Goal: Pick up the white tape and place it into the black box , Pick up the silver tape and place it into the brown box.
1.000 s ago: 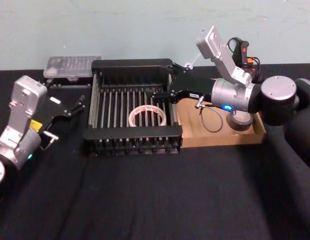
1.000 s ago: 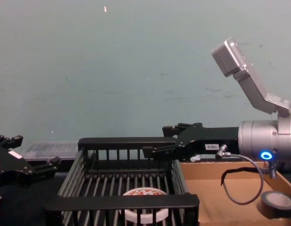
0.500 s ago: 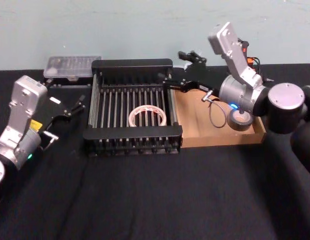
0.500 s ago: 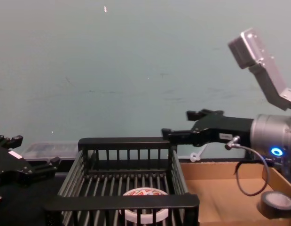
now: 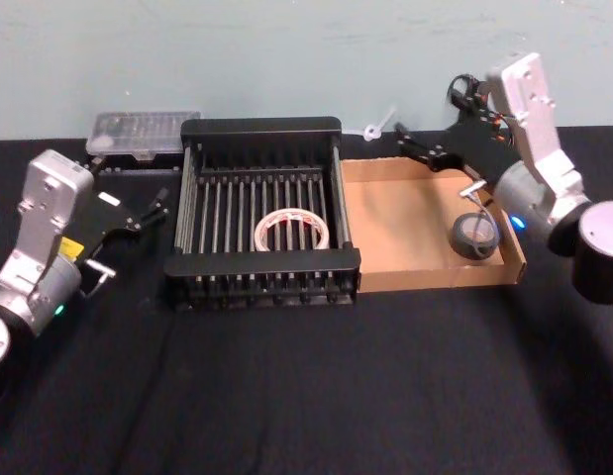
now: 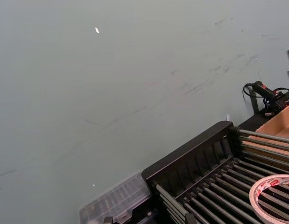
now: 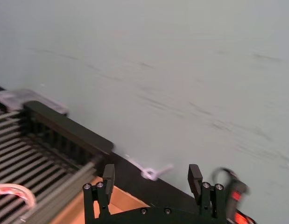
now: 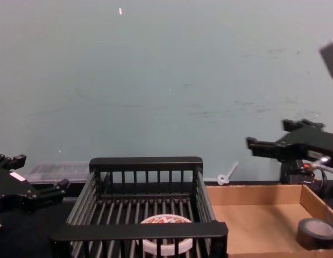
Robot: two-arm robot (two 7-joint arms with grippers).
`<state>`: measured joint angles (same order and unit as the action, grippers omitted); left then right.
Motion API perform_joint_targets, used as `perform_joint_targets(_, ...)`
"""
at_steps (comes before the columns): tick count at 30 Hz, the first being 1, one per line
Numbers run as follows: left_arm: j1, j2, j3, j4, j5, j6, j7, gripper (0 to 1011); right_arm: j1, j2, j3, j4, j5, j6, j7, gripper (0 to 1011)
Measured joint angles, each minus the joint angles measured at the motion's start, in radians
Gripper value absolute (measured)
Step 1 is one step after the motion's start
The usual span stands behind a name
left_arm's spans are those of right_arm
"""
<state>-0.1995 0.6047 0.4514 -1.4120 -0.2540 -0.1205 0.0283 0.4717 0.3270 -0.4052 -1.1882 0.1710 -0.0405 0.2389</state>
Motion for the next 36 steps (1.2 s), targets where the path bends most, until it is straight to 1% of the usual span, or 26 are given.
perform_joint_targets(1, 0.0, 0.0, 0.0, 0.0, 0.0, 0.0, 0.0, 1002, -0.019, 0.007, 0.013, -0.02, -0.004, 0.009, -0.019, 1002)
perform_joint_targets(6, 0.0, 0.0, 0.0, 0.0, 0.0, 0.0, 0.0, 1001, -0.072, 0.021, 0.045, -0.077, -0.017, 0.027, -0.064, 1002)
perform_joint_targets(9, 0.0, 0.0, 0.0, 0.0, 0.0, 0.0, 0.0, 1002, -0.121, 0.028, 0.069, -0.125, -0.036, 0.036, -0.109, 1002)
perform_joint_targets(10, 0.0, 0.0, 0.0, 0.0, 0.0, 0.0, 0.0, 1001, -0.121, 0.028, 0.069, -0.125, -0.036, 0.036, -0.109, 1002)
perform_joint_targets(14, 0.0, 0.0, 0.0, 0.0, 0.0, 0.0, 0.0, 1001, -0.178, 0.03, 0.099, -0.169, -0.049, 0.048, -0.153, 1002)
perform_joint_targets(16, 0.0, 0.0, 0.0, 0.0, 0.0, 0.0, 0.0, 1001, -0.196, 0.03, 0.109, -0.18, -0.049, 0.053, -0.161, 1002)
perform_joint_targets(17, 0.0, 0.0, 0.0, 0.0, 0.0, 0.0, 0.0, 1001, -0.214, 0.029, 0.119, -0.189, -0.049, 0.059, -0.17, 1002)
perform_joint_targets(19, 0.0, 0.0, 0.0, 0.0, 0.0, 0.0, 0.0, 1001, -0.229, 0.029, 0.129, -0.196, -0.049, 0.064, -0.176, 1002)
perform_joint_targets(20, 0.0, 0.0, 0.0, 0.0, 0.0, 0.0, 0.0, 1001, -0.246, 0.029, 0.14, -0.204, -0.049, 0.069, -0.184, 1002)
perform_joint_targets(24, 0.0, 0.0, 0.0, 0.0, 0.0, 0.0, 0.0, 1001, -0.274, 0.026, 0.158, -0.214, -0.049, 0.077, -0.198, 1002)
perform_joint_targets(27, 0.0, 0.0, 0.0, 0.0, 0.0, 0.0, 0.0, 1002, -0.302, 0.021, 0.181, -0.222, -0.048, 0.086, -0.209, 1002)
perform_joint_targets(32, 0.0, 0.0, 0.0, 0.0, 0.0, 0.0, 0.0, 1001, -0.319, 0.01, 0.204, -0.225, -0.047, 0.095, -0.211, 1002)
perform_joint_targets(36, 0.0, 0.0, 0.0, 0.0, 0.0, 0.0, 0.0, 1001, -0.324, 0.002, 0.218, -0.225, -0.04, 0.104, -0.201, 1002)
